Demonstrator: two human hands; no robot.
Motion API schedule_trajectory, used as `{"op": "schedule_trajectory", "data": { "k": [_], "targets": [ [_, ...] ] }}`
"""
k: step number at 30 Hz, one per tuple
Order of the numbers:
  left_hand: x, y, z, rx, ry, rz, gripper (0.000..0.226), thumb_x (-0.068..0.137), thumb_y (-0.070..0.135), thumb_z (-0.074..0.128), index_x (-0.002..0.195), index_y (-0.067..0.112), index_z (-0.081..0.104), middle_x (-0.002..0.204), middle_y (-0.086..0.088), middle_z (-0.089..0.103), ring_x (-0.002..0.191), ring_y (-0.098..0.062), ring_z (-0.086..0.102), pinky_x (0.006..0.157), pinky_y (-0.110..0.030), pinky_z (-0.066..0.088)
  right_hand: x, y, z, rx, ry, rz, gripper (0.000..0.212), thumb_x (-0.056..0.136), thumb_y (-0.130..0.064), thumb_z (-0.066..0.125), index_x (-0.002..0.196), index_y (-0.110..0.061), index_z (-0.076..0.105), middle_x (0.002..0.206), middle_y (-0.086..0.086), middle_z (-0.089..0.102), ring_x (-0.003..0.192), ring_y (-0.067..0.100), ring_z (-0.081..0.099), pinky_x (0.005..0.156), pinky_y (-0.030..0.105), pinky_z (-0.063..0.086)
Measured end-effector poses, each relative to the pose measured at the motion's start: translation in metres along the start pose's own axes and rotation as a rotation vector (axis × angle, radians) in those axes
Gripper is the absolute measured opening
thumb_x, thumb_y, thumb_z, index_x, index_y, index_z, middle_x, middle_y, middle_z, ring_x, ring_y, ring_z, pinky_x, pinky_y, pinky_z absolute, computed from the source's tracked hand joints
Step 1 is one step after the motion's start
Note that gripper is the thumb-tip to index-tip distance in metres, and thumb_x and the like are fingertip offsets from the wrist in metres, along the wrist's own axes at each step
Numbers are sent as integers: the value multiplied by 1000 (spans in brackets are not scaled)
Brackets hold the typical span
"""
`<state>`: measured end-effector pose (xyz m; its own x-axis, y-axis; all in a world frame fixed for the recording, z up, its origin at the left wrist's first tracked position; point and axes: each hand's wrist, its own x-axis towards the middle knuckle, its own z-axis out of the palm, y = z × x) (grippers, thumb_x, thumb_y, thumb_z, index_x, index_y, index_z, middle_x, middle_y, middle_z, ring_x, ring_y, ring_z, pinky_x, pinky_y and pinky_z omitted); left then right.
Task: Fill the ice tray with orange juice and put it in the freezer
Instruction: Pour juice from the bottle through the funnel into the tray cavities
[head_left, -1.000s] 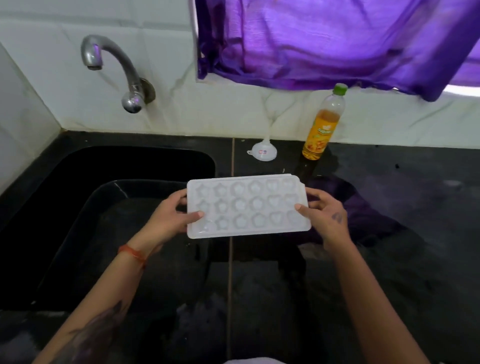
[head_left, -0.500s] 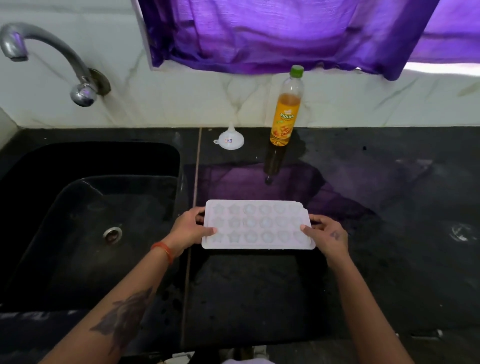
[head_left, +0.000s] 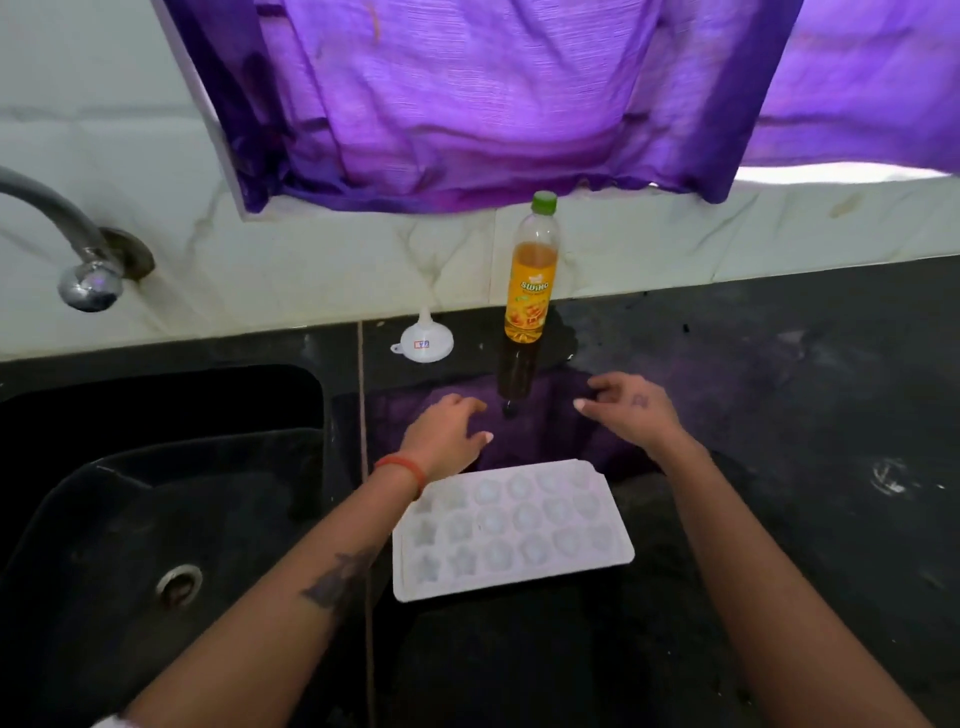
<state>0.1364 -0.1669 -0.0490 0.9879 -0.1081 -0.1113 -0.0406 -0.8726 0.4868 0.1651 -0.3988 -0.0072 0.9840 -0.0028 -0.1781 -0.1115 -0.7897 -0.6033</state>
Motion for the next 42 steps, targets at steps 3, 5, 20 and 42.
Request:
{"op": "schedule_trajectory", "data": {
  "k": [3, 5, 20, 42],
  "targets": [
    [31, 2, 15, 110, -155, -31, 68, 93, 41, 52, 149, 18, 22, 158, -6, 18, 146, -30, 12, 116, -48, 18, 41, -29, -4, 113, -4, -52, 62, 78, -38, 71, 132, -17, 49, 129, 11, 58, 118, 23, 54, 101, 35, 43],
    [42, -5, 27, 171, -208, -88, 78, 92, 49, 48, 152, 20, 7, 161, -2, 0, 147, -31, -5, 116, -54, 4, 69, -44, -1, 147, 3, -71, 73, 78, -37, 71, 139, -16, 38, 137, 14, 49, 124, 28, 48, 104, 41, 41],
    [59, -38, 61, 210, -326, -144, 83, 90, 65, 32, 146, 31, -20, 153, 8, -32, 137, -26, -36, 106, -51, -25, 181, -74, 46, 325, 255, -114, 81, 72, -41, 74, 132, -17, 26, 123, 14, 53, 112, 37, 52, 90, 45, 45],
    [11, 86, 0, -767, 176, 116, 59, 82, 36, 70, 134, 31, 42, 118, 14, 56, 109, -5, 57, 91, -28, 51, -7, -9, 26, 372, 43, -233, 74, 67, -35, 78, 127, -23, 36, 103, -9, 55, 89, 10, 56, 73, 28, 48]
  ]
}}
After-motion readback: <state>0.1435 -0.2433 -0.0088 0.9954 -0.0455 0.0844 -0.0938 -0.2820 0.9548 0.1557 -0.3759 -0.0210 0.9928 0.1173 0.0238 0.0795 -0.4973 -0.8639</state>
